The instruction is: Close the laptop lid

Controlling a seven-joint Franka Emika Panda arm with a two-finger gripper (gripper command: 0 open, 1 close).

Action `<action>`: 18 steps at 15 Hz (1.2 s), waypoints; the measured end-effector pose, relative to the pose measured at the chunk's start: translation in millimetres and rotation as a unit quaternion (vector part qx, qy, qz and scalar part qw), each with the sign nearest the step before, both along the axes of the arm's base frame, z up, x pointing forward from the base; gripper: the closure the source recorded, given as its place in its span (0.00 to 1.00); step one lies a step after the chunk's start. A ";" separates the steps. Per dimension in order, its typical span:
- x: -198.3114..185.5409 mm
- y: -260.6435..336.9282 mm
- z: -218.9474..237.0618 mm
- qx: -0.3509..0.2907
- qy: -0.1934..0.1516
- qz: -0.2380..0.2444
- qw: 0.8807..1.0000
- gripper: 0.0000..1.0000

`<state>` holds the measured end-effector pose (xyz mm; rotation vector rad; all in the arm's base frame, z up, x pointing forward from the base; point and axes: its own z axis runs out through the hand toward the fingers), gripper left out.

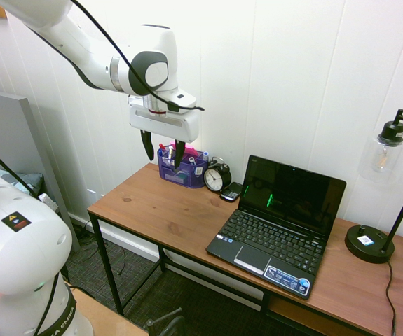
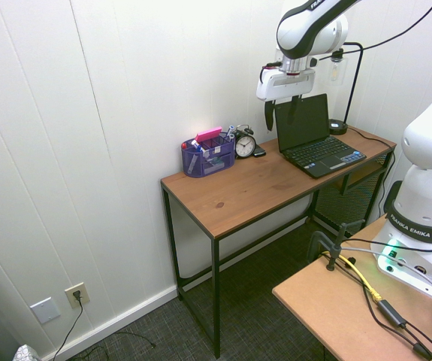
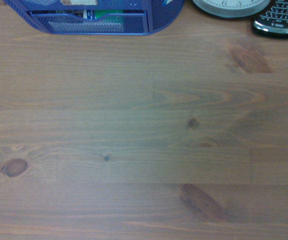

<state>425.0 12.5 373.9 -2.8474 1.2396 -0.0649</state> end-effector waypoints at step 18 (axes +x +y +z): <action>147.5 -222.4 52.2 -0.024 -0.124 -0.080 0.989 0.00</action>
